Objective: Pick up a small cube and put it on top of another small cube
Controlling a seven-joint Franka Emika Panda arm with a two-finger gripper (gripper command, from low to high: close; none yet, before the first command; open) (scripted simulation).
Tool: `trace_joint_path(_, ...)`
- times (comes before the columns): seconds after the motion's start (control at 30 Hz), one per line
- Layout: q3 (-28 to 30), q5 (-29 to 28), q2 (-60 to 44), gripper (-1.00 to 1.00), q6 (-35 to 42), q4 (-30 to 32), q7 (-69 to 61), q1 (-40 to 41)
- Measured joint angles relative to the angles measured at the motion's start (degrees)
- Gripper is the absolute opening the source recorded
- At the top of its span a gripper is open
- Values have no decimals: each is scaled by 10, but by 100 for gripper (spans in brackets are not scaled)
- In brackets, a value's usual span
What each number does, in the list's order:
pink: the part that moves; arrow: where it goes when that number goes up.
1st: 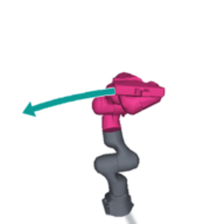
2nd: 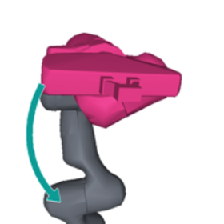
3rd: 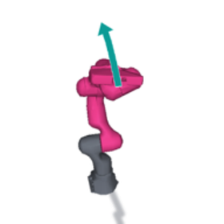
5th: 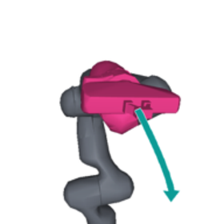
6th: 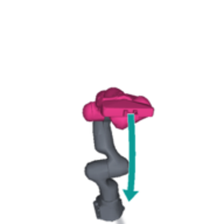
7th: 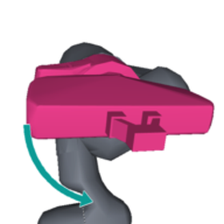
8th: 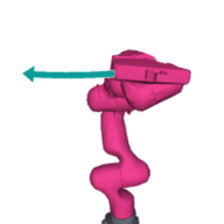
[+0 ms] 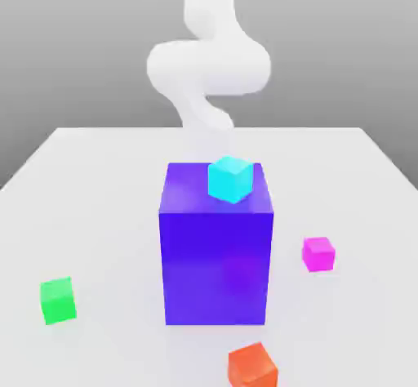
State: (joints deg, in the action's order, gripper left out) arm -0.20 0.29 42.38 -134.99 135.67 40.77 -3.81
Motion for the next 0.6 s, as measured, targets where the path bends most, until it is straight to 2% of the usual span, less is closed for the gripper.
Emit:
trace_joint_path(0.4,-18,15,-211,0,-186,219,-299,-221)
trace_joint_path(0.6,-47,23,-339,0,-294,339,-466,-331)
